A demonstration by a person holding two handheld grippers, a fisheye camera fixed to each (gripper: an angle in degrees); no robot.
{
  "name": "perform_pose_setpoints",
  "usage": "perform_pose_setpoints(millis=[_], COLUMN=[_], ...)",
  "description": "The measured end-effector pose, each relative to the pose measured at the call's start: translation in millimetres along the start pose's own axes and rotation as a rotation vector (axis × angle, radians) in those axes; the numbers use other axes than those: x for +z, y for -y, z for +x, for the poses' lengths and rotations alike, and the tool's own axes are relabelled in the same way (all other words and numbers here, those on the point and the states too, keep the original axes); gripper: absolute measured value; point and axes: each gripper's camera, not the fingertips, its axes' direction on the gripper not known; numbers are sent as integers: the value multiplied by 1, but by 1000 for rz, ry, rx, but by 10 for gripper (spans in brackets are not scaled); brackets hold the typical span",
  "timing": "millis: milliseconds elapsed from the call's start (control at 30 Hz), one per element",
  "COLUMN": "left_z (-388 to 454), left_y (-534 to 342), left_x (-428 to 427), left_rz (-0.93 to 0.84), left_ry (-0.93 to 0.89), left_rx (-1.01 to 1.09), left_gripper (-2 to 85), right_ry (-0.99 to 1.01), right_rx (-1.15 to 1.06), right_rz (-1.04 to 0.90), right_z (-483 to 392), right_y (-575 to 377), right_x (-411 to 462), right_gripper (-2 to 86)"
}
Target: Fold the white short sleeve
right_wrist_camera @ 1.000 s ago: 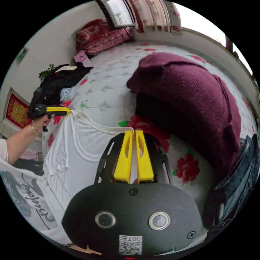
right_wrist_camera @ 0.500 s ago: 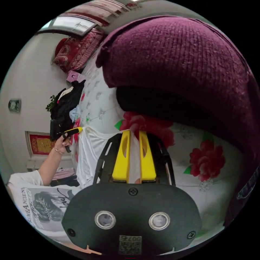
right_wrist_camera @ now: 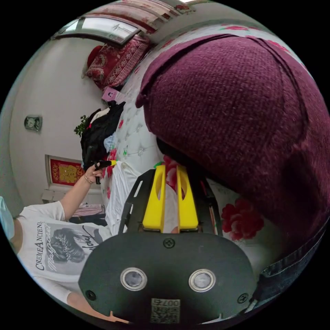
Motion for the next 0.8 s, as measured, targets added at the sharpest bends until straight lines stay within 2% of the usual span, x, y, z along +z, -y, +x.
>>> perform_pose_setpoints(millis=[233, 400, 533, 667, 800], left_z=[-20, 26, 106, 180, 261], left_y=[-6, -17, -33, -43, -50], left_x=[1, 9, 62, 140, 247], left_rz=[97, 126, 23, -125, -283], left_ry=[-163, -52, 56, 20, -49], left_rx=[-48, 90, 341, 551, 711], left_gripper=[-7, -2, 23, 43, 68], right_ry=[-76, -165, -231, -435, -349], right_rx=[-12, -55, 69, 349, 530], right_rz=[126, 215, 379, 496, 534], right_z=[-9, -47, -52, -28, 4], right_y=[-65, -113, -207, -333, -407], right_x=[-33, -55, -107, -171, -197], right_gripper=[82, 79, 76, 69, 65])
